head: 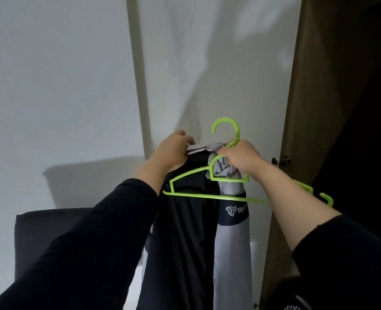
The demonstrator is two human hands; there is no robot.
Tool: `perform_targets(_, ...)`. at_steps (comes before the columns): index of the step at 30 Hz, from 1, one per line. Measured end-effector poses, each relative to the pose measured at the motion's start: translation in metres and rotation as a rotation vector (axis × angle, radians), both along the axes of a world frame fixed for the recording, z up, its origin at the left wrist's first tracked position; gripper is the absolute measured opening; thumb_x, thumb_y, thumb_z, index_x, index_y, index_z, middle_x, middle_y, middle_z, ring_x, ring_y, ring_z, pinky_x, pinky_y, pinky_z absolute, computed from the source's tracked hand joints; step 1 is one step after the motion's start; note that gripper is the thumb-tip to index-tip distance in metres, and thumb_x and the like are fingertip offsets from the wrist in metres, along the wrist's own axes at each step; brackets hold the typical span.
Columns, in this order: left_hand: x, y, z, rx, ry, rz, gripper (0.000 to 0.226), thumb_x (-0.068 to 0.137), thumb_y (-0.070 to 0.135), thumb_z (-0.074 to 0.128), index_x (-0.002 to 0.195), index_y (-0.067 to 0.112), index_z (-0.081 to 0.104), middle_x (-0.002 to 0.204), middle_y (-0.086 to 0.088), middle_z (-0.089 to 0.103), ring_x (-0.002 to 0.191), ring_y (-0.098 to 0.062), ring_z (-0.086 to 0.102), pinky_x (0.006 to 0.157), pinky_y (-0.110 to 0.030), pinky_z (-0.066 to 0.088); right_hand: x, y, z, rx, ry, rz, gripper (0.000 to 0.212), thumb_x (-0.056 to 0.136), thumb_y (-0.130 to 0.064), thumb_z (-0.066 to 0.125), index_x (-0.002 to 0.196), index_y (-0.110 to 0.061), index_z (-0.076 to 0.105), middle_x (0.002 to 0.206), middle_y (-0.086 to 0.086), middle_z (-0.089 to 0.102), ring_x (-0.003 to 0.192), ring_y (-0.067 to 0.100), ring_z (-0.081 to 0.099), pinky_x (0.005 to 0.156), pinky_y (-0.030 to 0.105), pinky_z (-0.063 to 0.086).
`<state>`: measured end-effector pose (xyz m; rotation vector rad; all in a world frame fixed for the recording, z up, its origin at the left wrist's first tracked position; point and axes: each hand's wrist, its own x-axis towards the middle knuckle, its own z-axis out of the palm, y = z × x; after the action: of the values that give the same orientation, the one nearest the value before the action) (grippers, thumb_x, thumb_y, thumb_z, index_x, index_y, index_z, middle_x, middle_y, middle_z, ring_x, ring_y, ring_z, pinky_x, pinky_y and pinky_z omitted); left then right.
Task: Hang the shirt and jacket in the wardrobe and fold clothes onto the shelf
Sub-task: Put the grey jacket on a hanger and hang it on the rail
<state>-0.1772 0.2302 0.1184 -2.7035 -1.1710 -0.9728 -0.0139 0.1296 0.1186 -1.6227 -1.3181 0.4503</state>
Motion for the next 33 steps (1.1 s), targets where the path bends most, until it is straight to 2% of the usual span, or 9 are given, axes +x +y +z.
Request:
perform_targets(3, -0.017, 0.014, -0.025, -0.049, -0.044, 0.111, 0.029, 0.086, 0.005, 0.053, 0.112, 0.01, 0.064, 0.104, -0.007, 0.051, 0.094, -0.025, 0.054, 0.072, -0.028, 0.037, 0.003, -0.001, 0.008, 0.005, -0.059, -0.023, 0.03, 0.082, -0.023, 0.058, 0.055, -0.017, 0.047, 0.048, -0.002, 0.043, 0.046, 0.016, 0.041, 0.048, 0.023, 0.033)
perform_targets(8, -0.073, 0.039, -0.054, -0.208, -0.228, 0.31, 0.017, 0.09, 0.002, 0.045, 0.094, 0.004, 0.061, 0.103, -0.018, 0.066, 0.096, -0.035, 0.058, 0.072, -0.031, 0.037, 0.046, -0.014, 0.015, -0.052, 0.035, -0.222, 0.035, 0.081, -0.018, 0.053, 0.048, -0.014, 0.042, 0.026, -0.004, 0.034, 0.029, 0.016, 0.032, 0.039, 0.019, 0.023)
perform_targets(12, -0.071, 0.043, -0.047, -0.343, -0.371, 0.171, 0.016, 0.088, 0.003, 0.055, 0.094, 0.017, 0.049, 0.092, -0.007, 0.064, 0.086, -0.024, 0.058, 0.067, -0.027, 0.039, 0.056, -0.008, 0.014, -0.067, 0.15, -0.124, 0.034, 0.087, -0.02, 0.052, 0.055, -0.018, 0.04, 0.029, -0.006, 0.026, 0.027, 0.01, 0.017, 0.039, 0.014, 0.015)
perform_targets(17, -0.017, 0.043, -0.047, -0.676, -0.115, -0.09, 0.037, 0.083, 0.0, 0.067, 0.11, 0.025, 0.059, 0.112, -0.001, 0.061, 0.095, -0.017, 0.059, 0.083, -0.025, 0.05, 0.029, 0.007, 0.012, -0.116, 0.045, -0.021, 0.036, 0.081, -0.016, 0.052, 0.049, -0.018, 0.038, 0.033, -0.004, 0.027, 0.027, 0.01, 0.018, 0.036, 0.013, 0.016)
perform_targets(20, -0.006, 0.04, -0.055, -0.978, 0.079, -0.148, 0.054, 0.073, 0.02, 0.081, 0.121, 0.035, 0.059, 0.135, 0.012, 0.052, 0.126, -0.016, 0.048, 0.108, -0.047, 0.038, 0.035, 0.004, 0.019, -0.132, 0.011, -0.019, 0.031, 0.081, -0.014, 0.052, 0.052, -0.017, 0.041, 0.036, -0.003, 0.027, 0.03, 0.011, 0.018, 0.038, 0.015, 0.016)
perform_targets(23, 0.004, 0.036, -0.061, -1.141, 0.156, -0.228, 0.053, 0.084, 0.006, 0.069, 0.127, 0.033, 0.056, 0.142, 0.011, 0.046, 0.134, -0.016, 0.041, 0.113, -0.055, 0.025, 0.044, 0.002, 0.023, -0.114, 0.001, -0.038, 0.029, 0.082, -0.016, 0.053, 0.056, -0.018, 0.041, 0.035, -0.004, 0.027, 0.032, 0.012, 0.018, 0.042, 0.018, 0.015)
perform_targets(26, 0.014, 0.032, -0.067, -1.255, 0.202, -0.261, 0.053, 0.091, -0.008, 0.044, 0.126, 0.031, 0.052, 0.145, 0.002, 0.042, 0.137, -0.018, 0.035, 0.107, -0.05, 0.031, 0.047, -0.002, 0.026, -0.104, -0.006, -0.071, 0.033, 0.084, -0.019, 0.054, 0.054, -0.02, 0.041, 0.039, -0.002, 0.027, 0.036, 0.014, 0.018, 0.044, 0.021, 0.016)
perform_targets(30, 0.034, 0.031, -0.073, -1.304, 0.178, -0.192, 0.014, 0.091, 0.018, 0.06, 0.099, 0.025, 0.068, 0.126, 0.0, 0.062, 0.126, -0.019, 0.051, 0.097, -0.042, 0.041, 0.055, -0.007, 0.031, -0.067, -0.03, -0.134, 0.039, 0.082, -0.017, 0.057, 0.045, -0.018, 0.045, 0.042, 0.001, 0.028, 0.035, 0.013, 0.019, 0.044, 0.021, 0.016)
perform_targets(33, 0.042, 0.036, -0.073, -1.261, 0.15, -0.253, 0.021, 0.092, 0.002, 0.056, 0.099, 0.019, 0.064, 0.106, 0.0, 0.065, 0.107, -0.02, 0.061, 0.083, -0.035, 0.048, 0.059, -0.009, 0.032, -0.051, -0.059, -0.151, 0.034, 0.081, -0.016, 0.057, 0.052, -0.019, 0.041, 0.043, 0.002, 0.029, 0.033, 0.013, 0.021, 0.044, 0.021, 0.017)
